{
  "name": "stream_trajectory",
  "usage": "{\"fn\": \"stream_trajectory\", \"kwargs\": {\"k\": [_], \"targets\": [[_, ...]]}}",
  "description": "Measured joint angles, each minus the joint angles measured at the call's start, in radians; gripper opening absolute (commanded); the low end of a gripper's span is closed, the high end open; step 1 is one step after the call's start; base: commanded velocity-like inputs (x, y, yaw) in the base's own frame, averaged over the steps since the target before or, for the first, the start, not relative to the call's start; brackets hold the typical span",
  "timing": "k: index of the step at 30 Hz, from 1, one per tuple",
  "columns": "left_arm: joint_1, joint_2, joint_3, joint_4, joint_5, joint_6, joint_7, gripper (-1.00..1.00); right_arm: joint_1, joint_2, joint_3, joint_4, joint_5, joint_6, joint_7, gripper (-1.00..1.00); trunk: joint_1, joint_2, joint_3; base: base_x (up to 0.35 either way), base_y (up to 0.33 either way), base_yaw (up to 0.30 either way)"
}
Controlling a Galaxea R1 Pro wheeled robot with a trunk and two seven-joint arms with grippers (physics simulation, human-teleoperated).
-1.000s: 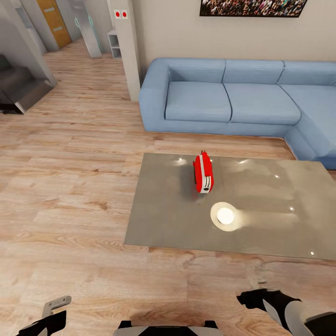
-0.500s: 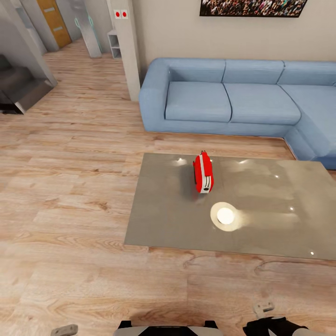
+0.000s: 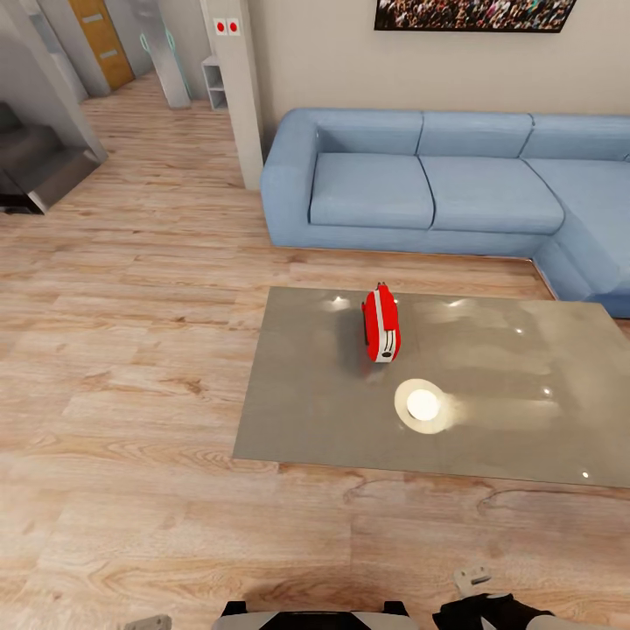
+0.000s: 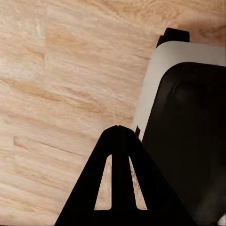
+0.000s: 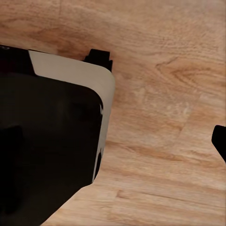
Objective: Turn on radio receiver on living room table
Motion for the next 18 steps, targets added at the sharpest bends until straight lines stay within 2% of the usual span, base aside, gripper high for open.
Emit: {"fn": "stream_trajectory", "kwargs": {"k": [4, 8, 13, 18], "targets": [[0.005, -0.076, 0.0, 0.007, -0.001, -0.001, -0.001, -1.0, 0.001, 0.001, 0.0, 0.0, 0.0, 0.001, 0.0, 1.0, 0.0, 0.0, 0.0, 0.0, 0.0, 0.0], [0.01, -0.13, 0.001, 0.008, 0.0, -0.001, -0.002, -1.0, 0.0, 0.001, 0.0, 0.0, 0.0, 0.0, 0.0, 1.0, 0.0, 0.0, 0.0, 0.0, 0.0, 0.0], [0.015, -0.158, 0.001, 0.008, 0.001, -0.002, -0.003, -1.0, 0.0, 0.001, 0.0, 0.0, 0.0, 0.0, 0.0, 1.0, 0.0, 0.0, 0.0, 0.0, 0.0, 0.0], [0.02, -0.164, 0.002, 0.008, 0.001, 0.0, -0.003, -1.0, 0.0, 0.001, 0.0, 0.0, 0.0, 0.0, 0.0, 1.0, 0.0, 0.0, 0.0, 0.0, 0.0, 0.0]]}}
